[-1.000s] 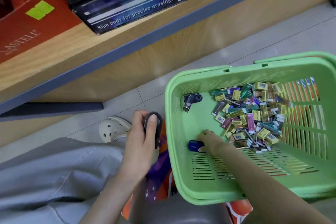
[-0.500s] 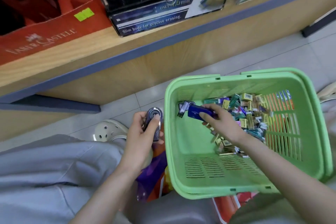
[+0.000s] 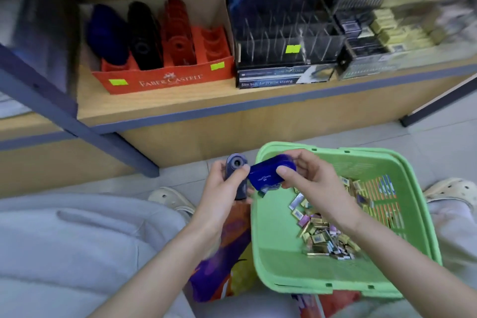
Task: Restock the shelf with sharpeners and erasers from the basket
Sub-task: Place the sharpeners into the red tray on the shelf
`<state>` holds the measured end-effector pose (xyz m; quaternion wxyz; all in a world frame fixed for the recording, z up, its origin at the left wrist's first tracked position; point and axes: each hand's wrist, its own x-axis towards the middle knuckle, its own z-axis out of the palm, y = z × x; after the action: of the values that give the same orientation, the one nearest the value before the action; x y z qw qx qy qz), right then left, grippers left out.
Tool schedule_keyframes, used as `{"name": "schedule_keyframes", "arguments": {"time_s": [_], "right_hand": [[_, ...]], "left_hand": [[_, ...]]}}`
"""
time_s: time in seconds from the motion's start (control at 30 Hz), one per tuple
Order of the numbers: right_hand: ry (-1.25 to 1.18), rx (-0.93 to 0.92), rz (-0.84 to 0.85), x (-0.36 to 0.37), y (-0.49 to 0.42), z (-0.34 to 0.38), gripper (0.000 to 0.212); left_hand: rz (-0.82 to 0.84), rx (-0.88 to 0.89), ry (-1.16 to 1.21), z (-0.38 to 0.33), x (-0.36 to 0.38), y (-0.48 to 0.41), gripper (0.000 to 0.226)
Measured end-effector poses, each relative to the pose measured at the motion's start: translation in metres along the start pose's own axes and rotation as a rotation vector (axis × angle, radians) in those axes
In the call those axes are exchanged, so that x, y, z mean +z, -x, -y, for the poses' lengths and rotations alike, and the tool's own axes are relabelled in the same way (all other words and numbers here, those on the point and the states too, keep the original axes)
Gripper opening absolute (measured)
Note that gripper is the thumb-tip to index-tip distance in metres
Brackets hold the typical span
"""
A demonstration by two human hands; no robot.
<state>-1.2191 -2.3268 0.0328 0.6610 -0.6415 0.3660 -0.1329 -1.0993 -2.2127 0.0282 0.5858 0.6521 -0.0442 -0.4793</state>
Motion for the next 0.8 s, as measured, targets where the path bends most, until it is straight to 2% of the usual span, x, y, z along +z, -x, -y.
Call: {"name": "schedule_keyframes", "arguments": {"time_s": [0.17,0.47,0.63,0.8], "right_hand": [[0.068,-0.091,0.016,0.013,0.003,0.04,0.016],[0.32,-0.461,-0.11,0.07,-0.052,0.133,0.015],[0.448,-0.66,-0.13,0.129,-0.088,0.168,0.024],[0.65,-0.75,-0.092,0.169,-0.121,0.176,0.03]], "left_hand": [[0.026,0.182,-0.015,-0.033,-0.014,0.011,0.007],[-0.046,0.504,-0.185,-0.111,-0.076,0.006,0.009],[-0.146,0.563,-0.141,-0.125,-0.099,0.0,0.006],[-0.252,0.583,-0.059,-0.127,-0.12,-0.005,0.008]]}}
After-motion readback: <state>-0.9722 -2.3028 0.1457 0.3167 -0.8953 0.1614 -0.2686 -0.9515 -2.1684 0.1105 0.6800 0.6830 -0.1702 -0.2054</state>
